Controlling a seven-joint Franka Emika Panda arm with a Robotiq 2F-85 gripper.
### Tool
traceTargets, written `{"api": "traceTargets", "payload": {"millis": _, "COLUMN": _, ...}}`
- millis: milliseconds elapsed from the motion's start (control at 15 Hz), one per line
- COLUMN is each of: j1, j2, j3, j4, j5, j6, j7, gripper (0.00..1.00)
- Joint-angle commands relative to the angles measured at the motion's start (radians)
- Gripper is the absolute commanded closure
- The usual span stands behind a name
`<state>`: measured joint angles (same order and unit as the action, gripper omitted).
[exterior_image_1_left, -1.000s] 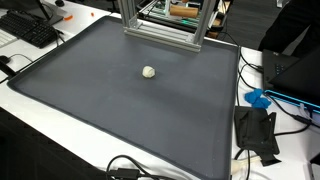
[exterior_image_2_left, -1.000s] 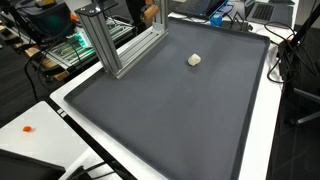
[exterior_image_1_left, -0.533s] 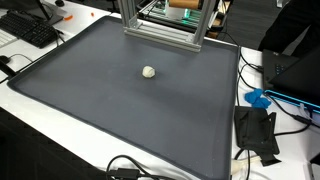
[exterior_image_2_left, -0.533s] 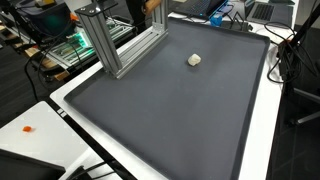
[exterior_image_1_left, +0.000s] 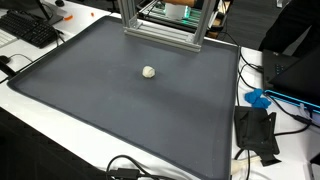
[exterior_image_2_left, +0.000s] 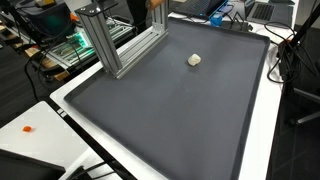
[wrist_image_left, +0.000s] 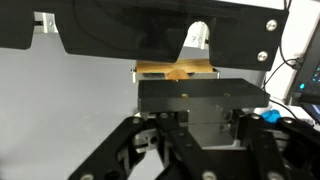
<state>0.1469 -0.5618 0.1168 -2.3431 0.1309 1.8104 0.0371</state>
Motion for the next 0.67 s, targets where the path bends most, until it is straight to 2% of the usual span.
{"api": "traceTargets", "payload": {"millis": 0, "j1": -0.012, "j2": 0.056, "j3": -0.002, "j4": 0.047, "j5": -0.005, "j6": -0.005, "j7": -0.007, "gripper": 0.76}}
{"api": "traceTargets", "payload": {"millis": 333, "j1": -0.015, "j2": 0.098, "j3": -0.002, "j4": 0.067, "j5": 0.003, "j6": 0.007, "j7": -0.006, "gripper": 0.76}}
{"api": "traceTargets", "payload": {"millis": 600, "j1": -0.012, "j2": 0.115, "j3": 0.003, "j4": 0.062, "j5": 0.008, "j6": 0.109, "j7": -0.006, "gripper": 0.76}}
